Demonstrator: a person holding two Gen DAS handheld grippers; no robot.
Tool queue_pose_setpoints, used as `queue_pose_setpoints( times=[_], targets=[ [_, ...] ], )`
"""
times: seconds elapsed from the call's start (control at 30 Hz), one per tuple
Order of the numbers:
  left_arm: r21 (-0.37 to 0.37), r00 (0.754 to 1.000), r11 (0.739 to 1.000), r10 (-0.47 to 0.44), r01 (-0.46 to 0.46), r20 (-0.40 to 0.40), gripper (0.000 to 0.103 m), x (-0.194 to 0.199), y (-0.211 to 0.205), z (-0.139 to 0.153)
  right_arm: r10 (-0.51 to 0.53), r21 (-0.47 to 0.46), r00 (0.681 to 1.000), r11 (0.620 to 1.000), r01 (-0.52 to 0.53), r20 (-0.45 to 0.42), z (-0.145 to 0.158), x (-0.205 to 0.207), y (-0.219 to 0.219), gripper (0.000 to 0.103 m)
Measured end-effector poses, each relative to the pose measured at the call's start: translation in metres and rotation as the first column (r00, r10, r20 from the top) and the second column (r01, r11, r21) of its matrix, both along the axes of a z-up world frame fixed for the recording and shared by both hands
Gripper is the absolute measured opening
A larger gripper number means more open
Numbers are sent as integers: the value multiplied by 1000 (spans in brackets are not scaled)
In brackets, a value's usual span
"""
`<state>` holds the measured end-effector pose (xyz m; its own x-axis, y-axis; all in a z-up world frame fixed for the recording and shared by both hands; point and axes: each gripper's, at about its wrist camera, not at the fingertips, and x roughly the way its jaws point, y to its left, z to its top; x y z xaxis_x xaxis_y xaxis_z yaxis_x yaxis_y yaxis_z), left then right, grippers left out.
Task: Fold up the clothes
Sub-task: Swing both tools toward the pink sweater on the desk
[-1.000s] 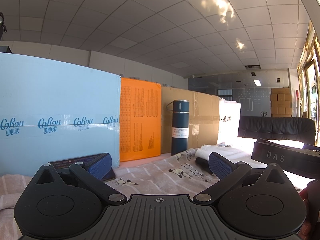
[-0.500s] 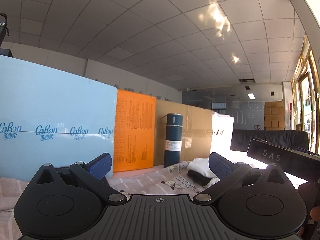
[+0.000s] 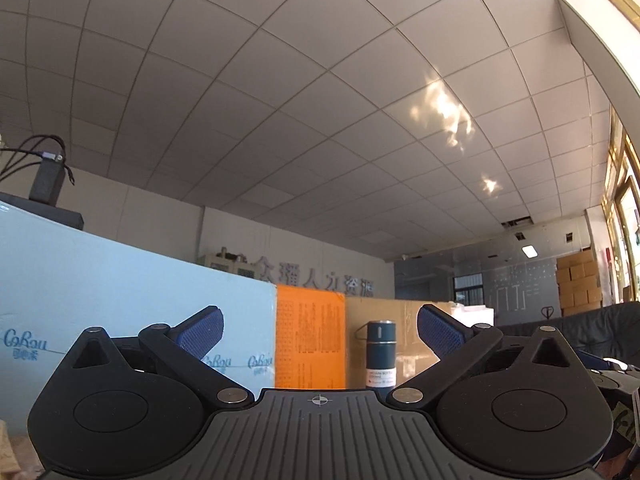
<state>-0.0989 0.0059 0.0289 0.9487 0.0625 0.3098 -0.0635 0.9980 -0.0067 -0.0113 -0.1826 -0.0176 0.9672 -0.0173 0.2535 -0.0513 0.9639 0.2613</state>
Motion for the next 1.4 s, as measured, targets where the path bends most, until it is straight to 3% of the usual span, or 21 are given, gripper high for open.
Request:
queue_pose_setpoints(
  times=[0.1, 0.27, 0.37, 0.43, 0.53, 0.6, 0.7, 0.77, 0.93, 1.0, 1.1, 1.17, 1.23, 1.3, 1.4],
  targets=[
    [-16, 998, 998, 58, -58, 24, 103, -25, 6, 9, 68, 35, 997, 997, -69, 30, 0, -9, -4, 103],
    [-29, 979, 982, 188, -187, 75, 103, -62, 18, 27, 159, 0, 987, 987, -159, 12, 10, -28, 6, 103],
    [-53, 953, 959, 282, -278, 106, 103, -84, 30, 39, 314, -18, 950, 949, -313, 2, 26, -53, 17, 103],
    [-74, 937, 942, 333, -326, 105, 103, -101, 41, 46, 426, -29, 905, 904, -426, -8, 39, -70, 29, 103],
    [-117, 917, 918, 389, -379, 86, 103, -123, 61, 55, 578, -57, 815, 813, -580, -44, 60, -92, 53, 103],
    [-145, 893, 892, 443, -429, 79, 103, -142, 76, 54, 678, -60, 728, 727, -684, -100, 73, -107, 75, 103],
    [-197, 841, 831, 539, -521, 50, 103, -165, 104, 57, 785, -38, 589, 594, -804, -191, 88, -121, 114, 103],
    [-244, 824, 802, 567, -545, 22, 103, -180, 130, 58, 822, -34, 513, 522, -852, -247, 94, -129, 143, 103],
    [-355, 779, 717, 624, -599, -54, 103, -218, 193, 63, 863, -27, 374, 388, -921, -340, 90, -132, 212, 103],
    [-405, 766, 683, 640, -608, -71, 103, -227, 215, 53, 873, -16, 299, 318, -948, -386, 86, -133, 243, 103],
    [-496, 765, 635, 637, -592, -97, 100, -238, 236, 34, 885, -11, 184, 198, -980, -427, 75, -138, 280, 103],
    [-524, 789, 635, 602, -568, -126, 98, -236, 247, 27, 883, -16, 125, 132, -991, -451, 66, -142, 300, 103],
    [-533, 830, 665, 538, -523, -144, 92, -233, 256, 22, 872, -40, 109, 102, -994, -477, 58, -147, 316, 103],
    [-546, 858, 680, 488, -490, -161, 89, -230, 263, 18, 857, -105, 151, 113, -988, -493, 50, -154, 331, 103],
    [-567, 861, 668, 480, -482, -167, 89, -231, 268, 15, 850, -180, 204, 131, -975, -486, 43, -160, 343, 97]
  ],
)
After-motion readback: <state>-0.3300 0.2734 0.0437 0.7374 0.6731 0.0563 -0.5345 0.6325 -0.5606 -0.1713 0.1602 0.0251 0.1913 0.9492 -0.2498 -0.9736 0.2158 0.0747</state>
